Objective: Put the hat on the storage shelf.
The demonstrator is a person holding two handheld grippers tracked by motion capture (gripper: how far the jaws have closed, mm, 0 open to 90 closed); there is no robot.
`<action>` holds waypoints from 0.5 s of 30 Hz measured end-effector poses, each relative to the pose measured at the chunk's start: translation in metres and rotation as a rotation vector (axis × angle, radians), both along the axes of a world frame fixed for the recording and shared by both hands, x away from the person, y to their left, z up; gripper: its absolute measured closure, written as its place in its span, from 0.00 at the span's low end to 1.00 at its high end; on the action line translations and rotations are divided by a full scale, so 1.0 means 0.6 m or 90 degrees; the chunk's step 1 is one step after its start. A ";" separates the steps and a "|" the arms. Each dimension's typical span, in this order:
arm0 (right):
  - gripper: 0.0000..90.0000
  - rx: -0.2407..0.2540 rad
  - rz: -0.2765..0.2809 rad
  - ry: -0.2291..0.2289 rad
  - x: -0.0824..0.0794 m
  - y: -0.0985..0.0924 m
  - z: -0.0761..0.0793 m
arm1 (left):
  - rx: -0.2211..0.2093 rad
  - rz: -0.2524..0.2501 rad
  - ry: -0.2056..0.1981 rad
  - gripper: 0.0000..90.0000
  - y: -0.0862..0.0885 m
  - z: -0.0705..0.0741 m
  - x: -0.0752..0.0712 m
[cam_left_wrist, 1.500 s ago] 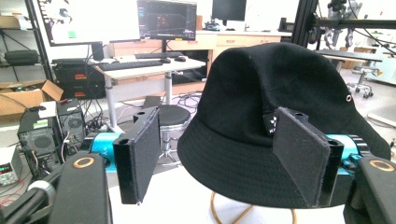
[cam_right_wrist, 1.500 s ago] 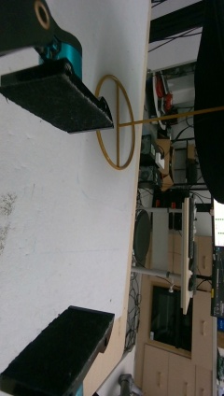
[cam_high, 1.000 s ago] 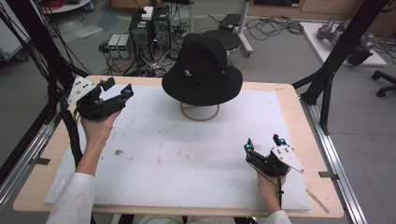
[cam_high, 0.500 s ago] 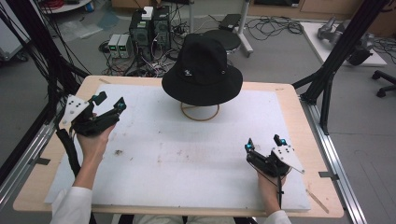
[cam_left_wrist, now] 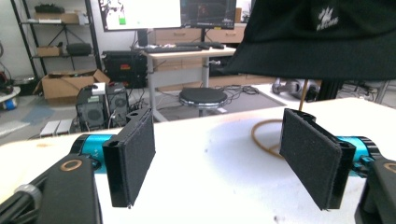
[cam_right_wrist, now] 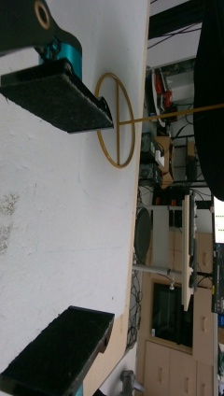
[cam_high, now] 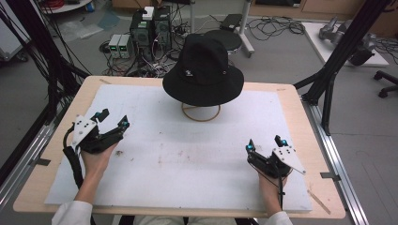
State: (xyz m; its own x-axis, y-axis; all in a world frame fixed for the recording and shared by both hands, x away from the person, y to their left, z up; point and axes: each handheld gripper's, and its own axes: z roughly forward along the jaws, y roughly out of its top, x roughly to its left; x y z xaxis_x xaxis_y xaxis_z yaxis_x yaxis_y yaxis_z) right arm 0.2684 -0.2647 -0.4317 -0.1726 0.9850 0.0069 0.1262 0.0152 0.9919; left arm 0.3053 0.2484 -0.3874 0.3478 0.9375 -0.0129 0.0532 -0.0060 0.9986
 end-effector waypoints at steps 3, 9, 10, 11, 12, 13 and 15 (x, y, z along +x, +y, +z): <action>0.07 0.001 0.000 0.004 -0.001 0.001 0.000 | -0.004 0.007 0.007 0.30 0.003 -0.012 0.000; 0.07 -0.003 -0.004 0.003 -0.002 0.002 -0.001 | -0.009 0.038 0.006 0.30 0.016 -0.024 -0.003; 0.07 -0.003 -0.005 0.006 -0.002 0.002 -0.001 | 0.001 0.051 -0.004 0.30 0.016 -0.029 -0.007; 0.07 -0.001 -0.006 0.008 -0.002 0.003 -0.002 | 0.001 0.051 -0.004 0.30 0.016 -0.029 -0.007; 0.07 0.000 -0.008 0.011 -0.002 0.003 -0.002 | 0.012 0.063 -0.005 0.30 0.015 -0.039 -0.013; 0.07 0.000 -0.008 0.011 -0.002 0.003 -0.002 | 0.012 0.063 -0.005 0.30 0.015 -0.039 -0.013; 0.07 0.008 -0.010 0.013 -0.003 0.003 -0.003 | 0.020 0.078 -0.004 0.30 0.015 -0.050 -0.021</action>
State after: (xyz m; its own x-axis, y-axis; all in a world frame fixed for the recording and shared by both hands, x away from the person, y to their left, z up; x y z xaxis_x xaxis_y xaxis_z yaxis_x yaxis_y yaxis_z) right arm 0.2668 -0.2629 -0.4332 -0.1570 0.9874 0.0220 0.1471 0.0013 0.9891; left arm 0.2929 0.2577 -0.4176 0.2310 0.9728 0.0192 0.0497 -0.0315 0.9983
